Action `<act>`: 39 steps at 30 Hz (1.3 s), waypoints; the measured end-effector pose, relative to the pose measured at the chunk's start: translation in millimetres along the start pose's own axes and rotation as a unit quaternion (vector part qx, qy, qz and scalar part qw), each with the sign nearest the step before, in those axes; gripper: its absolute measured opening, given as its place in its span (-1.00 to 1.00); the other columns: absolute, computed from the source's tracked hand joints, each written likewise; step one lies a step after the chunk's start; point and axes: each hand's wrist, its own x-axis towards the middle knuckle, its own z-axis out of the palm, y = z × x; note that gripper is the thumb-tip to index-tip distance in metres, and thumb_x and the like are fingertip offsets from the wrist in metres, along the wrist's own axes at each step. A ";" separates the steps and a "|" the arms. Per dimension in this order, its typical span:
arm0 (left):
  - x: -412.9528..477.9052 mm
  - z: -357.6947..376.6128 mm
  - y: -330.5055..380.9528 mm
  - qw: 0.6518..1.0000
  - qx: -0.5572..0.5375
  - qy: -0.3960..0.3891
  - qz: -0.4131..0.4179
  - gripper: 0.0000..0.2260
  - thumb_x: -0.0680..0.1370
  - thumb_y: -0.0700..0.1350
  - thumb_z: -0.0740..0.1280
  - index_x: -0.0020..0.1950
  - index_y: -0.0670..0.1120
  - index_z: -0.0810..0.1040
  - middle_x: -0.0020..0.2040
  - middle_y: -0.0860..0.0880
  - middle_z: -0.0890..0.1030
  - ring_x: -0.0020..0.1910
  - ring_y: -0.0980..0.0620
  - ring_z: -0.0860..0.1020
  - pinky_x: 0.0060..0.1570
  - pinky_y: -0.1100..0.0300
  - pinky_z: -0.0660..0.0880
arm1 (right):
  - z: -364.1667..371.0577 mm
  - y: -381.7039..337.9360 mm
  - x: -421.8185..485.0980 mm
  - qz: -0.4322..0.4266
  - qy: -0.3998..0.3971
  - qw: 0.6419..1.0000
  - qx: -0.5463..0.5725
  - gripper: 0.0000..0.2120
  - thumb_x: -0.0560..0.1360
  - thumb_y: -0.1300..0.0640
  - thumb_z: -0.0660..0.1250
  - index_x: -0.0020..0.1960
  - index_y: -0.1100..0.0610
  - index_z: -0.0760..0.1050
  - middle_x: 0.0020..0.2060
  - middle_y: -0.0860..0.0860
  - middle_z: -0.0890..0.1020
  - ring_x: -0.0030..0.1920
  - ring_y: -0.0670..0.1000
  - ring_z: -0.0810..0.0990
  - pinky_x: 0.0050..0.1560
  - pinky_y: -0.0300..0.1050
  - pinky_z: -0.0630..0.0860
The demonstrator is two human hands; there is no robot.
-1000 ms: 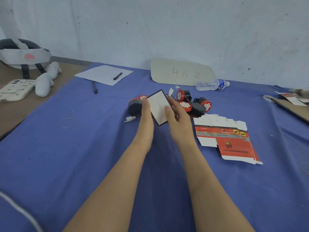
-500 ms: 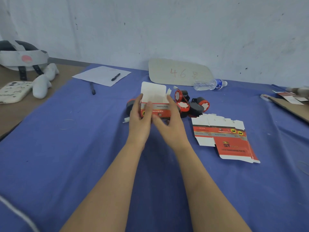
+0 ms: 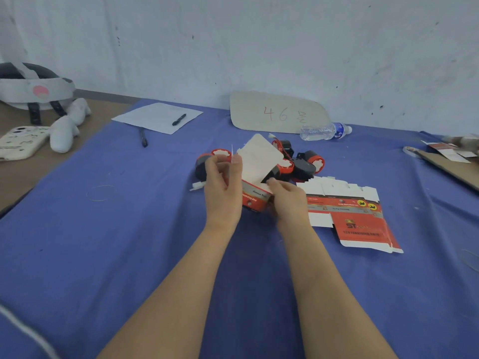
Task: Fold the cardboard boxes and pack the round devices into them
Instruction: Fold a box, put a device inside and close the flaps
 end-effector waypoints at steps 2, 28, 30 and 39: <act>-3.3 0.4 2.6 0.999 0.032 0.012 0.036 -0.92 0.56 0.10 0.16 -0.12 0.18 0.34 -0.19 0.25 0.53 -0.20 0.32 0.51 -0.19 0.37 0.44 | 8.5 -0.9 -9.2 -0.056 -0.029 0.985 -0.159 -0.59 0.60 -0.10 0.15 -0.21 0.16 0.55 -0.19 0.07 0.62 -0.13 0.07 0.56 -0.18 -0.12 0.47; 4.1 2.5 6.2 0.999 0.001 0.039 -0.010 -0.83 0.61 0.04 0.22 -0.15 0.06 0.48 -0.24 0.17 0.57 -0.23 0.28 0.54 -0.21 0.38 0.50 | 8.8 4.1 0.0 -0.096 0.006 0.989 -0.110 -0.83 0.59 0.20 0.18 -0.15 0.15 0.46 -0.32 0.01 0.51 -0.33 -0.06 0.43 -0.38 -0.26 0.32; 11.4 -1.9 2.4 0.994 0.025 0.040 -0.098 -0.72 0.62 0.13 0.17 -0.18 0.02 0.48 -0.25 0.13 0.56 -0.25 0.23 0.53 -0.22 0.39 0.48 | 5.4 4.9 -0.7 -0.137 0.055 0.985 -0.086 -0.71 0.62 0.13 0.13 -0.25 0.16 0.41 -0.36 0.01 0.47 -0.35 -0.05 0.37 -0.36 -0.21 0.27; 15.3 -6.7 -0.6 0.916 -0.203 0.010 -0.346 -0.72 0.67 0.01 0.11 -0.03 -0.03 0.58 -0.29 -0.02 0.69 -0.20 -0.04 0.64 -0.19 0.06 0.59 | 1.4 4.1 2.7 -0.083 0.073 0.994 0.008 -0.85 0.60 0.14 0.20 -0.05 0.12 0.54 -0.21 -0.03 0.56 -0.18 0.00 0.49 -0.13 -0.07 0.52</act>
